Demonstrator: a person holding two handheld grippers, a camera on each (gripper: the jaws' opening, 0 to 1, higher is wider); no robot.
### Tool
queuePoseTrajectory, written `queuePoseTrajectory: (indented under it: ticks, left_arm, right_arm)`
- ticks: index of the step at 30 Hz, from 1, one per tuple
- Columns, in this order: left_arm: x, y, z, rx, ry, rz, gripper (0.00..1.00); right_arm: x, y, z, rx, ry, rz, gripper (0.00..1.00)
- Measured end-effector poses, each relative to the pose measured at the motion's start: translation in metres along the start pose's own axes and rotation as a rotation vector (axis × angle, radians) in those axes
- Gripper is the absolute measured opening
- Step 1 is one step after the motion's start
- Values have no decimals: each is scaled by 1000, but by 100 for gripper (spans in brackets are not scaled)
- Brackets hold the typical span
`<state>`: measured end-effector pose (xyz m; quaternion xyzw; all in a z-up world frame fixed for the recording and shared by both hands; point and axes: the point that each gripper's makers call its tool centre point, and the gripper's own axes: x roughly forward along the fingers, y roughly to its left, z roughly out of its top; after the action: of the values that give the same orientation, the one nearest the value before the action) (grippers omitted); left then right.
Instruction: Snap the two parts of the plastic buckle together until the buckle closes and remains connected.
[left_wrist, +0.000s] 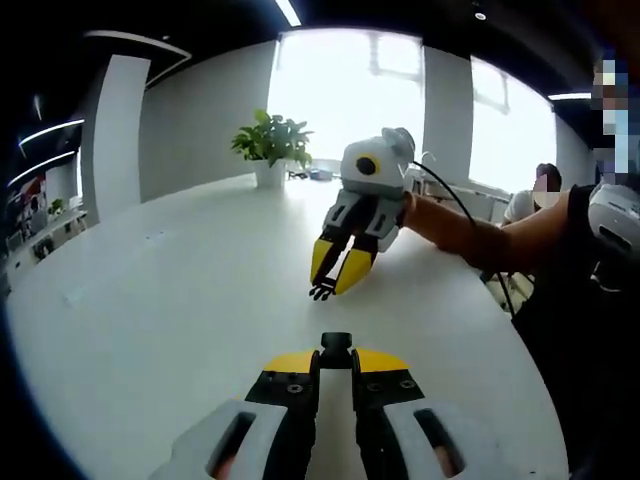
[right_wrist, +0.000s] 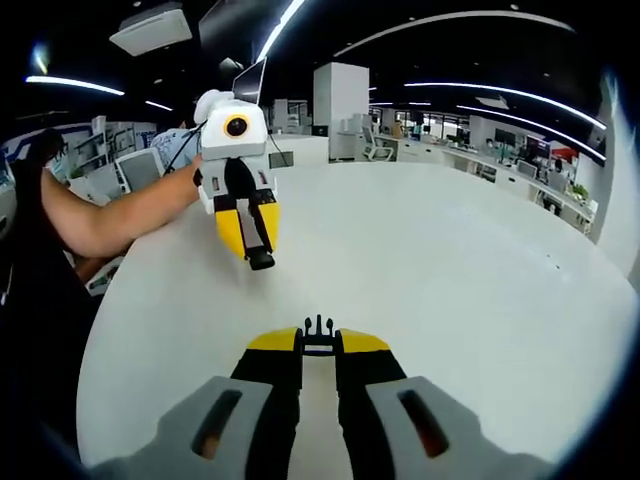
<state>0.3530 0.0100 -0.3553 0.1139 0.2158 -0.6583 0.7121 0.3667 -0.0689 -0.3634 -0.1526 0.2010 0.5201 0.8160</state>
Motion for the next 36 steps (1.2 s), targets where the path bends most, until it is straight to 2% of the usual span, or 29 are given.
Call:
queuePoseTrajectory:
  ticks: [13,16,25,32,36]
  left_arm:
    - [-1,-4,0,19,9,-23,10]
    - [-1,-6,-4,17,25,-35,10]
    - [1,-7,-4,21,33,-35,10]
    - [2,-10,-2,29,32,-43,10]
    - [5,-7,-6,21,48,-41,10]
  right_arm:
    - [3,7,-3,-11,18,35,11]
    - [2,7,-4,-15,23,37,11]
    - [0,7,-1,-13,8,44,11]
    - [1,8,-5,-15,28,46,11]
    - [1,8,-6,-16,34,48,11]
